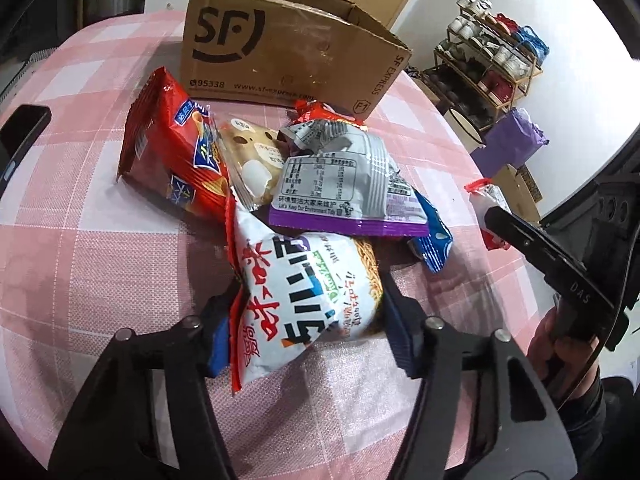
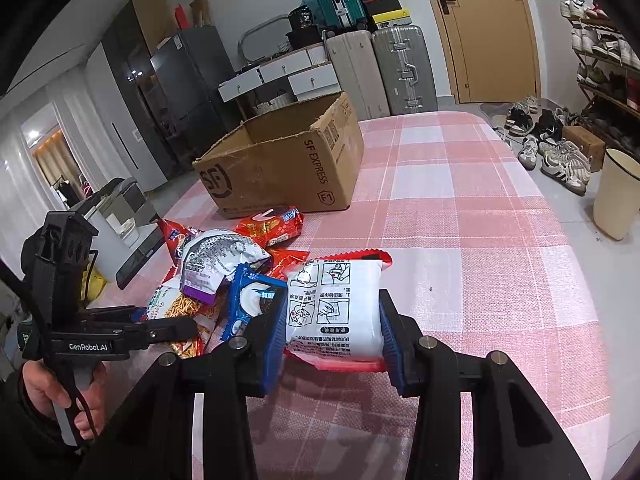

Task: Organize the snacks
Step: 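Lift and carry both held snack packs over the cardboard box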

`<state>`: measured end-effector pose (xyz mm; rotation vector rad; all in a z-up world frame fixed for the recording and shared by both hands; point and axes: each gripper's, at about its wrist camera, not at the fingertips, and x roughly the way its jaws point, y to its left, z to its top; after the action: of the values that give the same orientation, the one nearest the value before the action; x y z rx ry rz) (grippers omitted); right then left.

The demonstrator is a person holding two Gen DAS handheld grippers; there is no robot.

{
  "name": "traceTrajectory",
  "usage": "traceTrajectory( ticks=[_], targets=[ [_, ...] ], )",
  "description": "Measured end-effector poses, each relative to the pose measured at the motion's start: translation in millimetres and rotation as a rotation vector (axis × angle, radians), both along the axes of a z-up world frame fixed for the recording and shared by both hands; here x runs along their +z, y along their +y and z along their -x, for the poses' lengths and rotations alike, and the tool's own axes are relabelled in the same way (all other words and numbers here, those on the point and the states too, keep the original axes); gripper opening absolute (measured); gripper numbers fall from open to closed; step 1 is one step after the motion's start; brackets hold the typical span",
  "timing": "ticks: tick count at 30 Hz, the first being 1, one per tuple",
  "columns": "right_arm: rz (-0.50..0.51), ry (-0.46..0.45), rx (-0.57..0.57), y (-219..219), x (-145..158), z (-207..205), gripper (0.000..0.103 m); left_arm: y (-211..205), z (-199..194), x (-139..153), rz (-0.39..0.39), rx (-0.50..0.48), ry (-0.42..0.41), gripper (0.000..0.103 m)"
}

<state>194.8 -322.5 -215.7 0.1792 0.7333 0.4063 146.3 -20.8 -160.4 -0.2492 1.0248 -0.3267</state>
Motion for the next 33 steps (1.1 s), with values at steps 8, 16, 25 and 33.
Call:
traceTrajectory(
  ticks=[8, 16, 25, 33],
  targets=[
    [-0.005, -0.021, 0.006, 3.4, 9.5, 9.2, 0.042, 11.7, 14.3, 1.4, 0.014, -0.023, -0.016, 0.049],
    [-0.009, -0.053, 0.021, 10.5, 23.3, 21.1, 0.043, 29.4, 34.7, 5.0, -0.041, 0.013, -0.028, 0.049],
    [-0.010, -0.078, 0.041, 19.1, 36.1, 30.0, 0.043, 48.7, 52.9, 23.8, -0.020, 0.027, -0.076, 0.049],
    [-0.015, -0.118, 0.080, 29.7, 54.0, 36.5, 0.043, 62.0, 55.2, 63.1, -0.020, 0.026, -0.155, 0.049]
  ],
)
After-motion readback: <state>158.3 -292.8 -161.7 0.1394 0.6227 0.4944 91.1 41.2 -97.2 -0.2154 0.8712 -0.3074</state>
